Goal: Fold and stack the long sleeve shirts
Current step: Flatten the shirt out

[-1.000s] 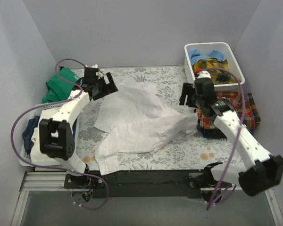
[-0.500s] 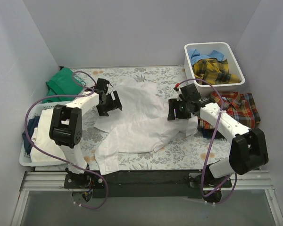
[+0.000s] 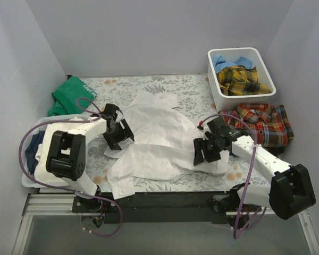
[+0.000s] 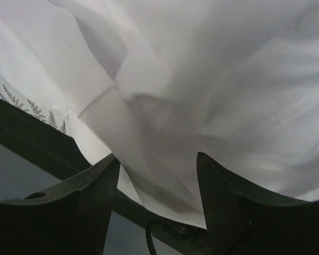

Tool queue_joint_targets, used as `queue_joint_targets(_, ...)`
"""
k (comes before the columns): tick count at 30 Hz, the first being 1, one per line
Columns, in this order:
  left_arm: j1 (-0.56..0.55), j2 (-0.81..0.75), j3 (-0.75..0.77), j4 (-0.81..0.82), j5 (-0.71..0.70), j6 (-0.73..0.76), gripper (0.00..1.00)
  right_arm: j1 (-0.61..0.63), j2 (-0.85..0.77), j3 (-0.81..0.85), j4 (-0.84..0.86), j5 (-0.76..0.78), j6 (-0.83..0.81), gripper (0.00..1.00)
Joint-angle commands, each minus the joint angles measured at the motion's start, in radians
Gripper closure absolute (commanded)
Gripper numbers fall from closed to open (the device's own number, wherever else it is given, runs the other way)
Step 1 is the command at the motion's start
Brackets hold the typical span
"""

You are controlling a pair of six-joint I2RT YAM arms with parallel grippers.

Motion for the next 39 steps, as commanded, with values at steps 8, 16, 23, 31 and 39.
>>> queue_joint_targets(8, 0.002, -0.223, 0.04, -0.293, -0.133, -0.034, 0.35, 0.005, -0.083, 0.005, -0.207, -0.031, 0.065, 0.33)
queue_joint_targets(16, 0.001, -0.222, 0.31, -0.188, -0.223, 0.063, 0.24, 0.003, -0.166, 0.234, -0.096, 0.272, 0.075, 0.29)
queue_joint_targets(23, 0.001, 0.191, 0.643, -0.092, -0.102, 0.213, 0.18, -0.021, 0.136, 0.386, -0.037, 0.233, 0.032, 0.29)
queue_joint_targets(31, -0.007, 0.616, 1.175, -0.063, 0.053, 0.224, 0.17, -0.023, 0.208, 0.421, 0.037, 0.223, 0.024, 0.29)
queue_joint_targets(39, -0.045, 0.777, 1.223, -0.055, -0.021, 0.268, 0.13, -0.025, 0.185, 0.384, 0.046, 0.257, 0.047, 0.29)
